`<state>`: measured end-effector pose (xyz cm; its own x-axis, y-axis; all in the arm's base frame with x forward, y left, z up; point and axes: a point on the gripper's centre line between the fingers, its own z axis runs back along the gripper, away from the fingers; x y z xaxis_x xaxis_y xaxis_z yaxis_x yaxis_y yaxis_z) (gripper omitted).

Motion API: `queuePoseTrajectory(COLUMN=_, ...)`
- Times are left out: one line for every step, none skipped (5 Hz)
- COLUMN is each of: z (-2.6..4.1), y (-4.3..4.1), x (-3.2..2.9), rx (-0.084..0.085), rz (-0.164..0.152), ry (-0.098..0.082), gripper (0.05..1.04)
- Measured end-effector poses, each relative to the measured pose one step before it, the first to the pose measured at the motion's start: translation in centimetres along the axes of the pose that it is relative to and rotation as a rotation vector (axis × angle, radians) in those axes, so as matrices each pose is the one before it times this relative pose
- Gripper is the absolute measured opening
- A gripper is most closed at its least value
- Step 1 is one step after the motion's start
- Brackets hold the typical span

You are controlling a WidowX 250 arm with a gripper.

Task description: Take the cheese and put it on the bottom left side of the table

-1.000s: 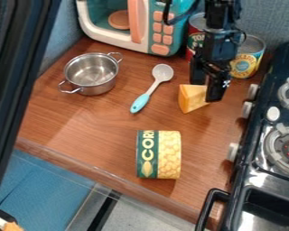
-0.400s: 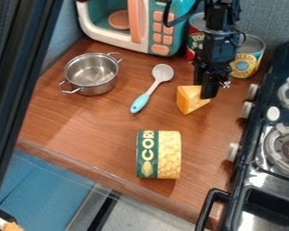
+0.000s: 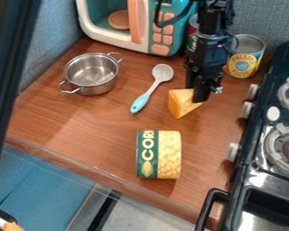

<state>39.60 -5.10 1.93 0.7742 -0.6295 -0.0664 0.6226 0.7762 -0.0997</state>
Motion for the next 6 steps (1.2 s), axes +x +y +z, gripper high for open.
queuePoseTrajectory(z=2.654, y=0.639, x=-3.852, rx=0.0602, rz=0.0880, ry=-0.0438, gripper=0.268)
queuePoseTrajectory(z=0.148, y=1.741, x=-3.927, rx=0.0054, rz=0.1074, ry=-0.0127, gripper=0.268)
queuePoseTrajectory(z=-0.316, y=1.263, x=-2.819, rx=0.0035, rz=0.0637, ry=0.0159, gripper=0.267)
queuePoseTrajectory(z=-1.043, y=0.835, x=-1.806, rx=-0.0052, rz=0.0336, ry=0.0294, gripper=0.267)
queuePoseTrajectory(z=-0.746, y=1.153, x=-1.649, rx=0.0026, rz=0.0459, ry=0.0260, gripper=0.267)
queuePoseTrajectory(z=-0.371, y=0.525, x=-0.565, rx=-0.0009, rz=0.0423, ry=0.0021, gripper=0.267)
